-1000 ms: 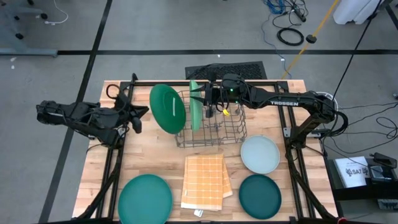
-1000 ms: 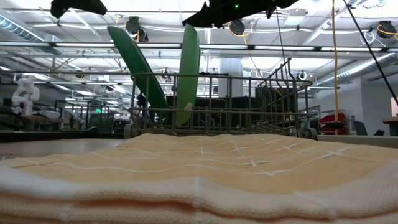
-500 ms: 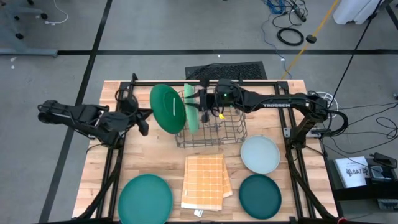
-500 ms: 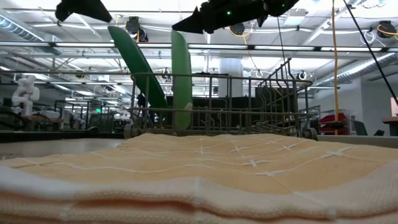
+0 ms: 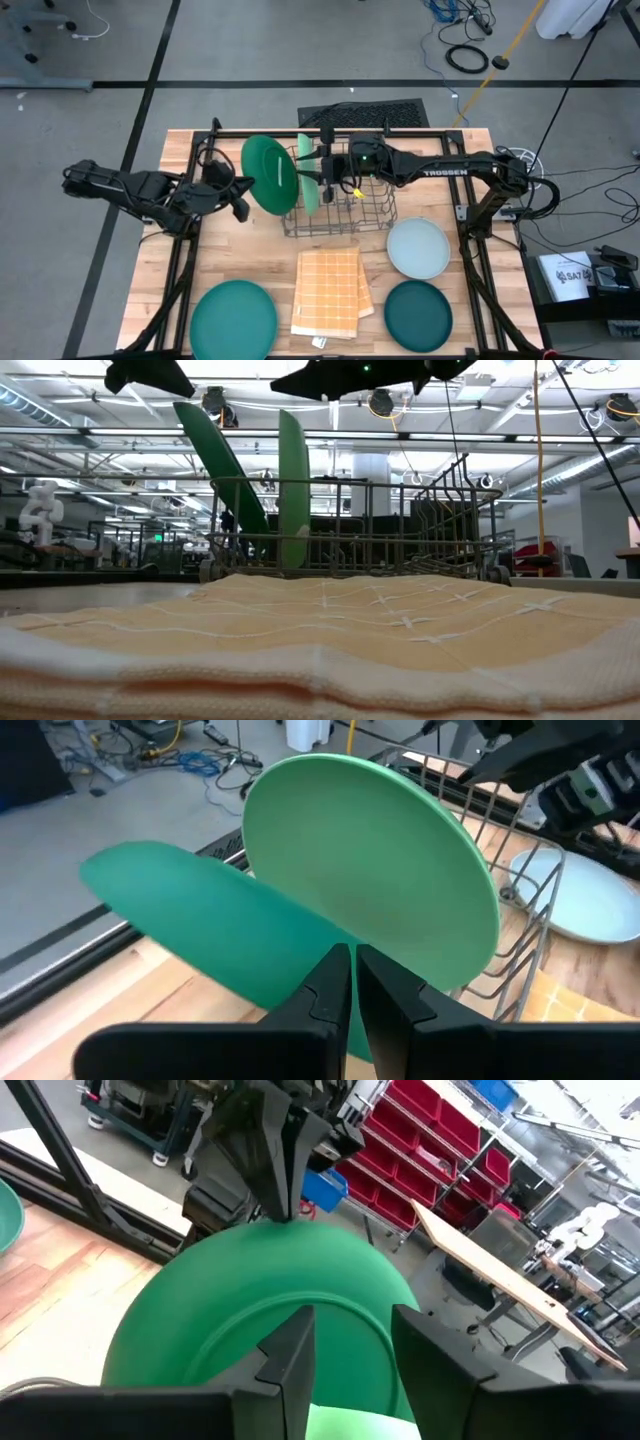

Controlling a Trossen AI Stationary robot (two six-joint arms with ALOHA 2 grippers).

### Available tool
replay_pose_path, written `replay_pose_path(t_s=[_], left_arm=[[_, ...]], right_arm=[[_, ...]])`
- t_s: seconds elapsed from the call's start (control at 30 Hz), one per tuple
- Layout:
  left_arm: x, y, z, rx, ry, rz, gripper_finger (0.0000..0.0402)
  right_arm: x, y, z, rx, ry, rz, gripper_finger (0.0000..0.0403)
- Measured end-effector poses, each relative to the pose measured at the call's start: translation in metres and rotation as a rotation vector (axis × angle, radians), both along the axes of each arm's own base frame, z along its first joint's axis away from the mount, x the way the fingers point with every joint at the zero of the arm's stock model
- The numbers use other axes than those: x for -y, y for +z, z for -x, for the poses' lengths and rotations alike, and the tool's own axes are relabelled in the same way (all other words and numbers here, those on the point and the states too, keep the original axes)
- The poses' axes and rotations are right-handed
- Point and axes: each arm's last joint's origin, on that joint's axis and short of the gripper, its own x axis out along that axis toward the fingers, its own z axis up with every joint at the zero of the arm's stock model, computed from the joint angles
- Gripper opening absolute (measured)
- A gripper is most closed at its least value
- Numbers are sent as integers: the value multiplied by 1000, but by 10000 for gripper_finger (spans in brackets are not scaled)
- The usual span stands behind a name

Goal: Sort dishes
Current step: Put the light green plate in the dish rack, then adjust the position of the plates in the dish rack

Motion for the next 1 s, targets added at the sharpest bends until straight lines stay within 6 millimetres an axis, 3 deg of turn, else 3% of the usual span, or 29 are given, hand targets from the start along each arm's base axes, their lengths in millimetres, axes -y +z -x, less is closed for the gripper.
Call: replay_pose_path(t_s=[0.6,1.0], left_arm=[[-5,-9,-21,-46,52,-18,31],[-8,13,4,101,18,-16,31]], right_arm=[[-12,1,-2,1,-39,70,153],[-13,1,-2,-7,-55,75,153]])
